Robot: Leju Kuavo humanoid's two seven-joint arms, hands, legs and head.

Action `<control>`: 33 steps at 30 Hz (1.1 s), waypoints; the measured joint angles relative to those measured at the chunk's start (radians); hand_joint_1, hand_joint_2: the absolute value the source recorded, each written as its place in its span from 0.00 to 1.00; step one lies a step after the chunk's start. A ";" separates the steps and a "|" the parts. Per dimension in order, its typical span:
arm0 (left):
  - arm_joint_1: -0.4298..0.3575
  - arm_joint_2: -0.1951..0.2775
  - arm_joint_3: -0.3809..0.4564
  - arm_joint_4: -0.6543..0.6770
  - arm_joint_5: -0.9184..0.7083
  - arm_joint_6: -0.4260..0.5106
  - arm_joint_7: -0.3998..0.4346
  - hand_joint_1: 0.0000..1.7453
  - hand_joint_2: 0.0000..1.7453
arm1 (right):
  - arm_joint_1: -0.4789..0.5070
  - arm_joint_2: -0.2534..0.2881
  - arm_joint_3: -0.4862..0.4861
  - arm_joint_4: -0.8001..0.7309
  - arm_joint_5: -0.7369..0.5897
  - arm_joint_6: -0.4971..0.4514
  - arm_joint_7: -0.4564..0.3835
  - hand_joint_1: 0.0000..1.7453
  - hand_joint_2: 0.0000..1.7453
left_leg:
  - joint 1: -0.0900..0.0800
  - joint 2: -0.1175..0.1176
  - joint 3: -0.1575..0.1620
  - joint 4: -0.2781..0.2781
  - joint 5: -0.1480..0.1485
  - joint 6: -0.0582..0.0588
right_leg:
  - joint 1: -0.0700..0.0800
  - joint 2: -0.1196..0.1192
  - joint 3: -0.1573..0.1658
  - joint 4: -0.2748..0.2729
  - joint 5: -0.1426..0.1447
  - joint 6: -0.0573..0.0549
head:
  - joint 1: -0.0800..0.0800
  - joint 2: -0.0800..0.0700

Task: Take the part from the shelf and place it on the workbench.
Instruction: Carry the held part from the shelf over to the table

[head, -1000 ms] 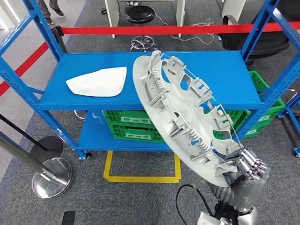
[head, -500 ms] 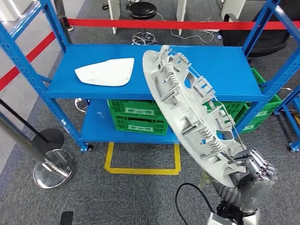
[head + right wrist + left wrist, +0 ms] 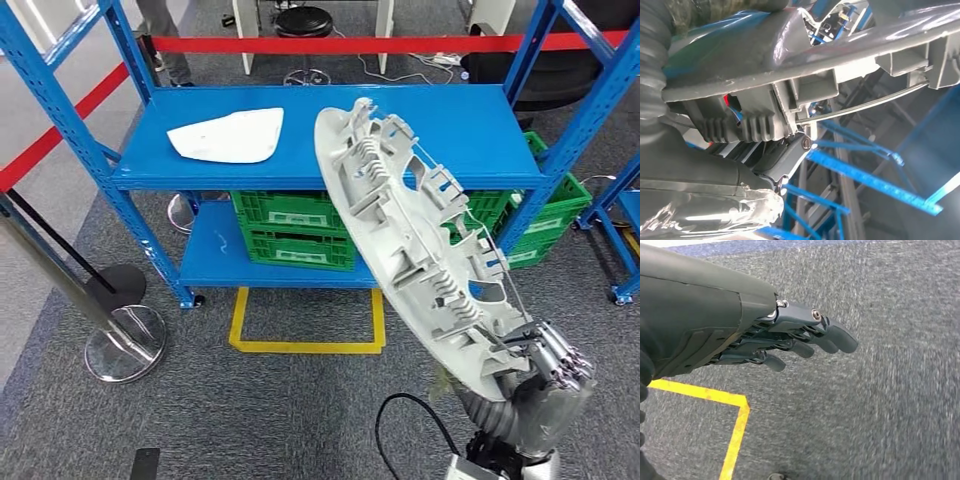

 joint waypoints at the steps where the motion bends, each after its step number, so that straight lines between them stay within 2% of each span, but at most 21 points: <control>1: 0.001 0.000 0.000 0.000 0.000 0.001 0.000 0.00 1.00 | 0.000 0.000 -0.001 0.000 0.001 0.000 0.000 1.00 1.00 | 0.003 -0.001 -0.009 0.043 -0.057 -0.005 | -0.002 -0.002 -0.012 0.001 0.012 -0.007 | -0.001 0.000; 2: 0.002 0.000 0.000 0.000 0.000 0.001 0.000 0.00 1.00 | 0.001 0.000 -0.002 0.000 0.001 0.000 0.000 1.00 1.00 | 0.006 -0.001 -0.018 0.103 -0.116 -0.010 | -0.001 -0.002 -0.026 0.005 0.023 -0.012 | -0.002 0.000; 3: 0.002 -0.001 0.000 0.000 0.000 0.002 0.000 0.00 1.00 | 0.001 0.000 -0.003 0.000 0.001 0.000 0.000 1.00 1.00 | 0.009 -0.001 -0.025 0.169 -0.157 -0.014 | -0.001 -0.002 -0.041 0.010 0.034 -0.013 | -0.002 0.000; 4: 0.001 -0.001 0.000 0.000 0.000 0.002 0.000 0.00 1.00 | 0.002 0.000 -0.004 0.000 0.002 0.000 0.000 1.00 1.00 | 0.011 -0.001 -0.028 0.224 -0.171 -0.018 | 0.000 -0.003 -0.060 0.017 0.045 -0.012 | -0.002 0.000; 6: -0.001 0.000 0.000 0.000 0.000 0.003 0.000 0.00 1.00 | 0.005 0.000 -0.007 0.000 0.000 0.000 0.000 1.00 1.00 | 0.014 -0.001 -0.001 0.259 -0.127 -0.021 | 0.000 -0.003 -0.101 0.033 0.064 -0.008 | -0.003 0.000; 7: -0.001 0.000 0.000 0.000 -0.001 0.004 0.000 0.00 1.00 | 0.007 0.000 -0.008 0.000 -0.001 0.000 0.000 1.00 1.00 | 0.015 -0.001 0.031 0.231 -0.093 -0.020 | 0.000 -0.002 -0.121 0.040 0.072 -0.006 | -0.003 0.000; 8: -0.001 0.000 0.000 0.000 -0.001 0.005 0.000 0.00 1.00 | 0.009 0.000 -0.009 0.000 -0.002 -0.001 0.000 1.00 1.00 | 0.014 -0.001 0.079 0.175 -0.078 -0.017 | 0.000 -0.002 -0.138 0.046 0.079 -0.001 | -0.003 0.000; 10: -0.003 0.000 0.000 0.000 -0.003 0.009 0.000 0.00 1.00 | 0.011 0.000 -0.012 -0.001 -0.004 -0.001 0.000 1.00 1.00 | 0.012 -0.002 0.181 0.028 -0.096 -0.007 | 0.003 -0.002 -0.159 0.057 0.094 0.009 | -0.002 0.000; 11: -0.005 0.000 0.000 0.000 -0.003 0.010 0.000 0.00 1.00 | 0.012 0.000 -0.013 -0.002 -0.006 -0.001 0.000 1.00 1.00 | 0.010 -0.003 0.213 -0.025 -0.115 -0.003 | 0.004 -0.002 -0.165 0.059 0.103 0.015 | -0.002 0.000; 12: -0.005 0.000 0.000 0.000 -0.003 0.011 0.000 0.00 1.00 | 0.012 0.000 -0.014 -0.002 -0.007 -0.001 0.000 1.00 1.00 | 0.008 -0.003 0.225 -0.055 -0.123 0.003 | 0.004 -0.003 -0.170 0.061 0.111 0.021 | -0.001 0.000; 14: -0.004 -0.002 0.000 0.000 -0.003 0.012 0.000 0.00 1.00 | 0.014 0.000 -0.015 -0.003 -0.010 -0.001 0.000 1.00 1.00 | 0.010 0.000 0.215 -0.061 -0.116 0.016 | 0.002 -0.002 -0.184 0.070 0.110 0.032 | -0.001 0.000; 16: -0.002 -0.002 0.000 0.000 -0.003 0.013 0.000 0.00 1.00 | 0.016 0.000 -0.015 -0.004 -0.011 -0.001 0.000 1.00 1.00 | 0.012 0.005 0.202 -0.062 -0.101 0.032 | 0.000 0.002 -0.215 0.141 0.055 0.041 | 0.002 0.000; 18: -0.002 -0.001 0.000 0.000 -0.003 0.014 0.000 0.00 1.00 | 0.018 0.000 -0.015 -0.004 -0.012 -0.001 -0.001 1.00 1.00 | 0.008 0.008 0.185 -0.059 -0.087 0.040 | -0.001 0.003 -0.260 0.273 -0.021 0.047 | 0.004 0.000; 19: -0.002 -0.001 0.000 0.000 -0.003 0.013 0.000 0.00 1.00 | 0.019 0.000 -0.015 -0.004 -0.012 -0.001 -0.001 1.00 1.00 | 0.006 0.009 0.176 -0.056 -0.081 0.041 | -0.001 0.003 -0.273 0.324 -0.044 0.048 | 0.004 0.000; 20: -0.001 -0.001 0.000 0.000 -0.004 0.013 0.001 0.00 1.00 | 0.020 -0.001 -0.015 -0.004 -0.013 -0.001 0.000 1.00 1.00 | 0.004 0.010 0.166 -0.053 -0.076 0.041 | -0.001 0.003 -0.268 0.341 -0.048 0.047 | 0.004 0.000; 21: -0.001 -0.001 0.000 0.000 -0.004 0.012 0.001 0.00 1.00 | 0.022 -0.001 -0.015 -0.004 -0.013 -0.001 0.000 1.00 1.00 | 0.002 0.011 0.158 -0.049 -0.073 0.041 | -0.001 0.003 -0.243 0.318 -0.035 0.045 | 0.004 0.000; 23: 0.000 -0.003 0.000 0.000 -0.006 0.011 0.002 0.00 1.00 | 0.024 -0.001 -0.015 -0.006 -0.015 -0.001 -0.002 1.00 1.00 | 0.000 0.013 0.149 -0.043 -0.069 0.038 | 0.001 -0.002 -0.154 0.190 0.011 0.036 | 0.004 0.000; 25: 0.000 -0.005 0.000 0.000 -0.009 0.011 0.002 0.00 1.00 | 0.026 -0.001 -0.015 -0.010 -0.016 -0.001 -0.006 1.00 1.00 | -0.005 0.016 0.142 -0.037 -0.065 0.032 | 0.005 -0.010 -0.085 0.081 0.032 0.026 | 0.004 0.000; 29: -0.001 -0.005 0.000 0.000 -0.011 0.012 0.003 0.00 1.00 | 0.033 -0.001 -0.018 -0.016 -0.019 -0.001 -0.013 1.00 1.00 | -0.008 0.022 0.128 -0.027 -0.064 0.011 | 0.002 -0.005 -0.078 0.049 0.039 0.007 | 0.003 0.000; 31: -0.001 -0.004 0.000 0.000 -0.012 0.014 0.003 0.00 1.00 | 0.034 -0.001 -0.021 -0.018 -0.020 -0.001 -0.015 1.00 1.00 | -0.005 0.015 0.103 0.031 -0.111 0.001 | -0.002 -0.002 -0.083 0.044 0.049 -0.006 | -0.001 0.000; 33: 0.000 -0.004 0.000 0.000 -0.012 0.014 0.003 0.00 1.00 | 0.036 -0.001 -0.023 -0.020 -0.021 -0.001 -0.017 1.00 1.00 | 0.001 0.010 0.049 0.159 -0.183 -0.010 | -0.001 0.002 -0.094 0.045 0.056 -0.013 | -0.004 0.000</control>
